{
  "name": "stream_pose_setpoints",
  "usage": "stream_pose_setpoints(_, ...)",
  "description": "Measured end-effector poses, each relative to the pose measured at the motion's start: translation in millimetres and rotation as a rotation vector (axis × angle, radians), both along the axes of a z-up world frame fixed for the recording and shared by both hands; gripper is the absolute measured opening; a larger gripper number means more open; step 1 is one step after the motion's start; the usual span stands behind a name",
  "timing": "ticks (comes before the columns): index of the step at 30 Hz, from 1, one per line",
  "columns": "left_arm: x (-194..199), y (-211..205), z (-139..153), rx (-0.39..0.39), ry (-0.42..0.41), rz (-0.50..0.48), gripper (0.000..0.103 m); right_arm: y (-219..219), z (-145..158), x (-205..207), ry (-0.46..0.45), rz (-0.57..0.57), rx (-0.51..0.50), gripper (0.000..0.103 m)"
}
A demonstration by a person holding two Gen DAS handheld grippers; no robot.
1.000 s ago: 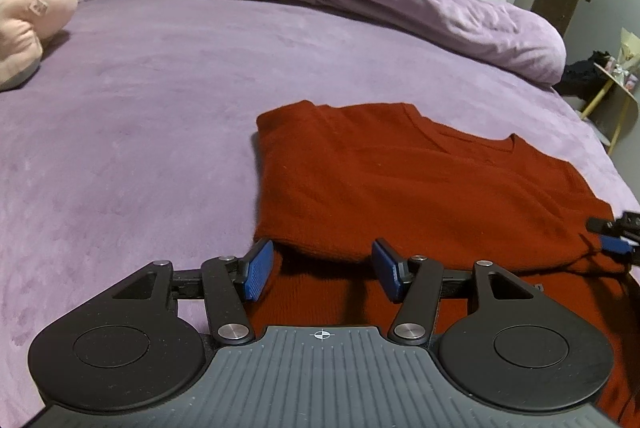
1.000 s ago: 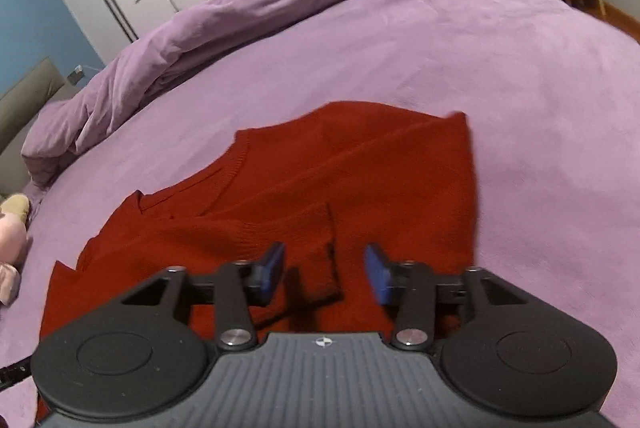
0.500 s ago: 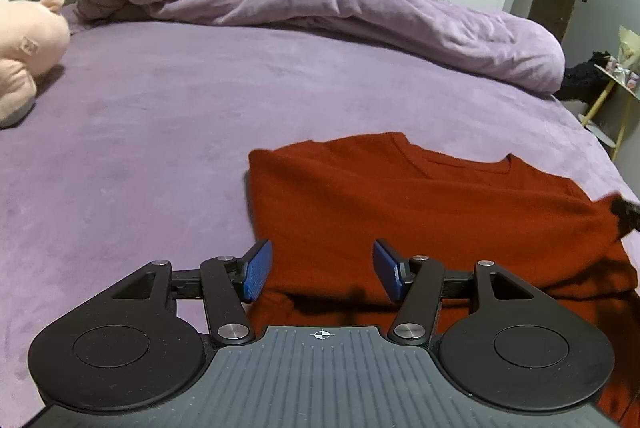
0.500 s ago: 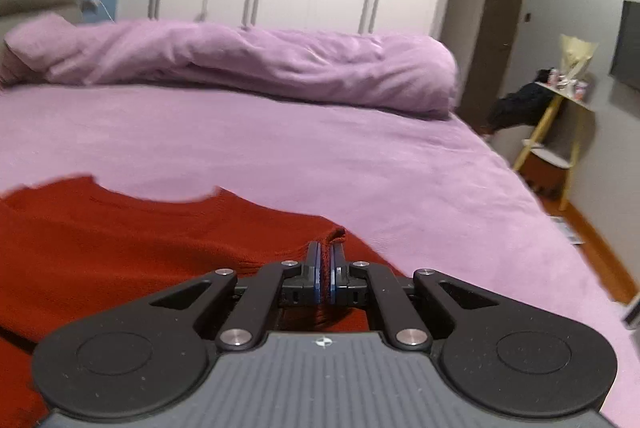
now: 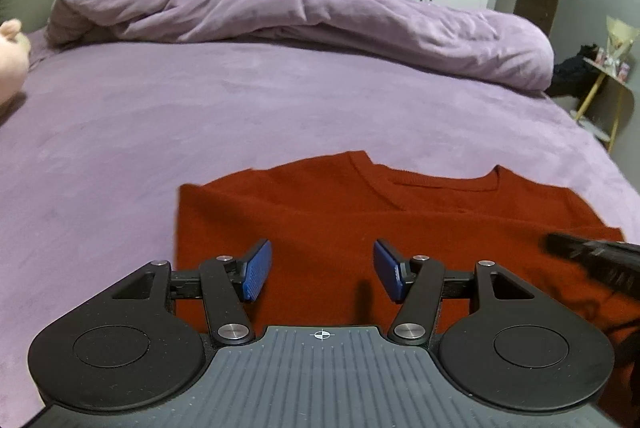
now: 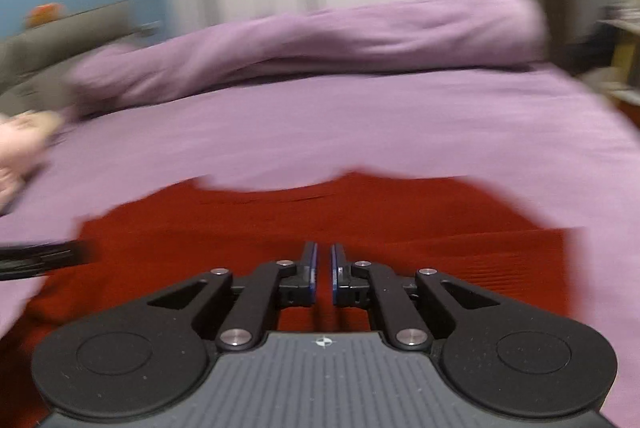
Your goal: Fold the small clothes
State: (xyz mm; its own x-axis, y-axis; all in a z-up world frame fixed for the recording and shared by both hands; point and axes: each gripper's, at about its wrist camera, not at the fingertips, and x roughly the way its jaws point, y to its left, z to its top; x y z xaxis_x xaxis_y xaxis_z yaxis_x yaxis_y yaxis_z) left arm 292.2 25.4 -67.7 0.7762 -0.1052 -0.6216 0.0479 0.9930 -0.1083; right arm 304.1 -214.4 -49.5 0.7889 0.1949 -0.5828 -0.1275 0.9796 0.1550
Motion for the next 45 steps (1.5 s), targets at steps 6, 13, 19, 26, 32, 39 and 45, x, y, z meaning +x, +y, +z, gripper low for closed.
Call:
stream_pose_setpoints(6, 30, -15, -26, 0.111, 0.013, -0.002, 0.068, 32, -26, 26, 0.001, 0.039, -0.214, 0.005)
stream_pose_setpoints(13, 45, 1, -40, 0.060, -0.018, 0.007, 0.082, -82, -27, 9, -0.004, -0.179, -0.340, 0.003)
stream_pose_setpoints(19, 47, 1, -36, 0.077, 0.000, 0.040, 0.087, -102, -24, 6, 0.013, -0.232, -0.324, 0.004)
stream_pose_setpoints(26, -11, 7, -23, 0.078, 0.009, 0.004, 0.082, -64, -11, -39, 0.051, -0.078, -0.155, 0.010)
stream_pose_setpoints(32, -18, 9, -30, 0.111, 0.021, -0.023, 0.087, -58, -25, -38, 0.045, -0.078, -0.221, 0.010)
stream_pose_setpoints(39, -54, 18, -8, 0.165, 0.091, -0.029, 0.085, -54, -1, -74, 0.127, -0.101, -0.189, 0.021)
stream_pose_setpoints(45, -163, 53, -1, 0.171, 0.212, -0.092, 0.085, -88, 9, -224, 0.251, -0.183, -0.037, 0.039)
